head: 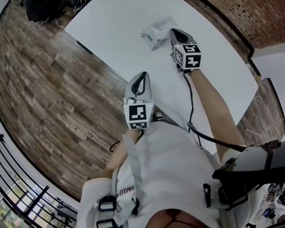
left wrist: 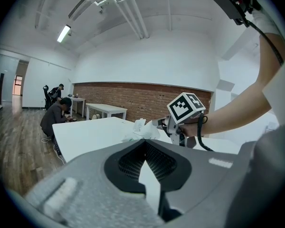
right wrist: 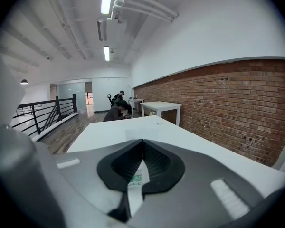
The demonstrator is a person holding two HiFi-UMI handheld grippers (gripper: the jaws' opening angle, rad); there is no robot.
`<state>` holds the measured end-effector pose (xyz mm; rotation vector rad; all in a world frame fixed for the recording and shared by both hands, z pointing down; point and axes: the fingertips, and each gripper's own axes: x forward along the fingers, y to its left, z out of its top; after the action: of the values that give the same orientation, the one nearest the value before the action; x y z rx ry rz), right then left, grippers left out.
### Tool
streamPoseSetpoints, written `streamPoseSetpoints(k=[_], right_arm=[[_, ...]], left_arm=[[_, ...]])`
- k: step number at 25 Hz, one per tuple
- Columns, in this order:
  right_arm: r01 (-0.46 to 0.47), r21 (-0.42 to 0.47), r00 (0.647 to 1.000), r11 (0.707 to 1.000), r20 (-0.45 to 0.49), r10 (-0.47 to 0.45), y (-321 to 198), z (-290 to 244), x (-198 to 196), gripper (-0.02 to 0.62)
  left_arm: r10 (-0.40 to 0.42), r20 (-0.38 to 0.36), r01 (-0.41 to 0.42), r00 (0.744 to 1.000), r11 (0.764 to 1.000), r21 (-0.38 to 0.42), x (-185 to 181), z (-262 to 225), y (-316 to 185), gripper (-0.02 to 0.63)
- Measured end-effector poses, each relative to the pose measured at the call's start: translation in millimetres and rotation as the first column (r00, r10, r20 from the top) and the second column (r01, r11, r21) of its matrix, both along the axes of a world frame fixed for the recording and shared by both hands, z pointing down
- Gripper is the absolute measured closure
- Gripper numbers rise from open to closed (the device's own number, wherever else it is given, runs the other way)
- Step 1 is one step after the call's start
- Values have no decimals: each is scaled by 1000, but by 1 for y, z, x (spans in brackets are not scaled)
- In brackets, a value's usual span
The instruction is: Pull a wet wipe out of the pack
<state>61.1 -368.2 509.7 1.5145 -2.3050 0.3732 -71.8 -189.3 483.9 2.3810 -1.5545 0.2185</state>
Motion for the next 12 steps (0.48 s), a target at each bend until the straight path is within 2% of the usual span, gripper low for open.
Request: streamPoseSetpoints(k=[12], right_arm=[[13,62,1000,998,19,-15,-9,-27,-1,589]], left_arm=[[0,6,0,1000,1000,7,2,-3,-1,604]])
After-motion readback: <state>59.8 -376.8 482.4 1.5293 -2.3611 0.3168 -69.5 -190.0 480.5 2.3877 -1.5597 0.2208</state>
